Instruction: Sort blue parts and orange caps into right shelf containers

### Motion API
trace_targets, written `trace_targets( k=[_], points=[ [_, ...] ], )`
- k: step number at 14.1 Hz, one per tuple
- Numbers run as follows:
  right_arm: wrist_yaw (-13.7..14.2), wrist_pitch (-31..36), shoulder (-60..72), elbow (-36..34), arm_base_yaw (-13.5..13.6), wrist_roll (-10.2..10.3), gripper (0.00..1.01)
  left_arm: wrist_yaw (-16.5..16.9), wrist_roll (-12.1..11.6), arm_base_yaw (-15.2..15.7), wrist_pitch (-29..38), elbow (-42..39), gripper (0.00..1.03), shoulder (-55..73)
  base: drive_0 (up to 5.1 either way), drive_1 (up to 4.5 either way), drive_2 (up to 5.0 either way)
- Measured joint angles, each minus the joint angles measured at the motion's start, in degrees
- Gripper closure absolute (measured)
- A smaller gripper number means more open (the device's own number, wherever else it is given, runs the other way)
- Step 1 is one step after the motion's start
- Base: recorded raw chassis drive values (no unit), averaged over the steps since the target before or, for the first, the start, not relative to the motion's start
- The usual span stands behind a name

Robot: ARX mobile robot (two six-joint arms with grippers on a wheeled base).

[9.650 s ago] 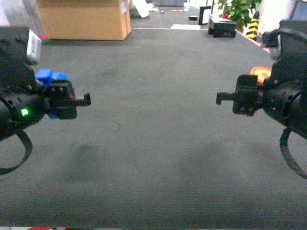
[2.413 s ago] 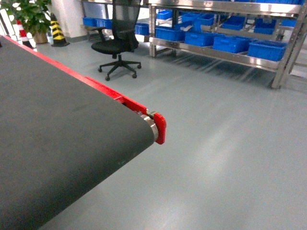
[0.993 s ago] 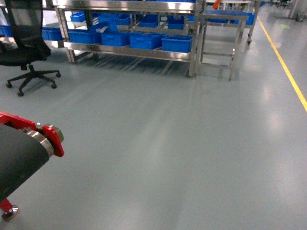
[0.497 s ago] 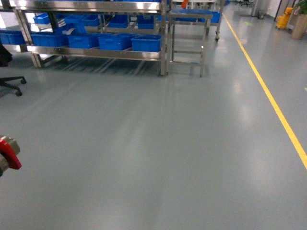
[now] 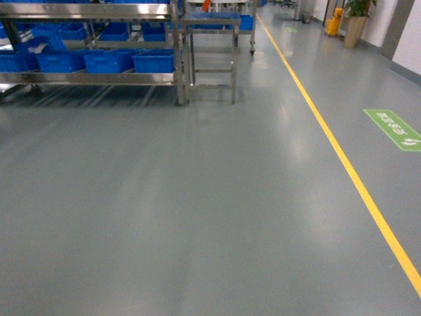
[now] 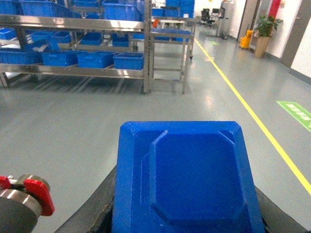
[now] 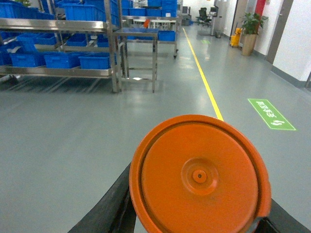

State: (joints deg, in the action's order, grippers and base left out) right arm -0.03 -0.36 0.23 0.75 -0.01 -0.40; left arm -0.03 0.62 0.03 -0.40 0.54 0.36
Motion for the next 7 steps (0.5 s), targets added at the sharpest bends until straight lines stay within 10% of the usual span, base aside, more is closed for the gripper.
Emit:
trace_targets(
  k=[7],
  points=[
    [0.02, -0.02, 0.00, 0.00, 0.00, 0.00, 0.57, 0.04, 0.00, -0.09, 0.11, 0.00, 0.59, 0.00, 0.0, 4.30, -4.3]
  ],
)
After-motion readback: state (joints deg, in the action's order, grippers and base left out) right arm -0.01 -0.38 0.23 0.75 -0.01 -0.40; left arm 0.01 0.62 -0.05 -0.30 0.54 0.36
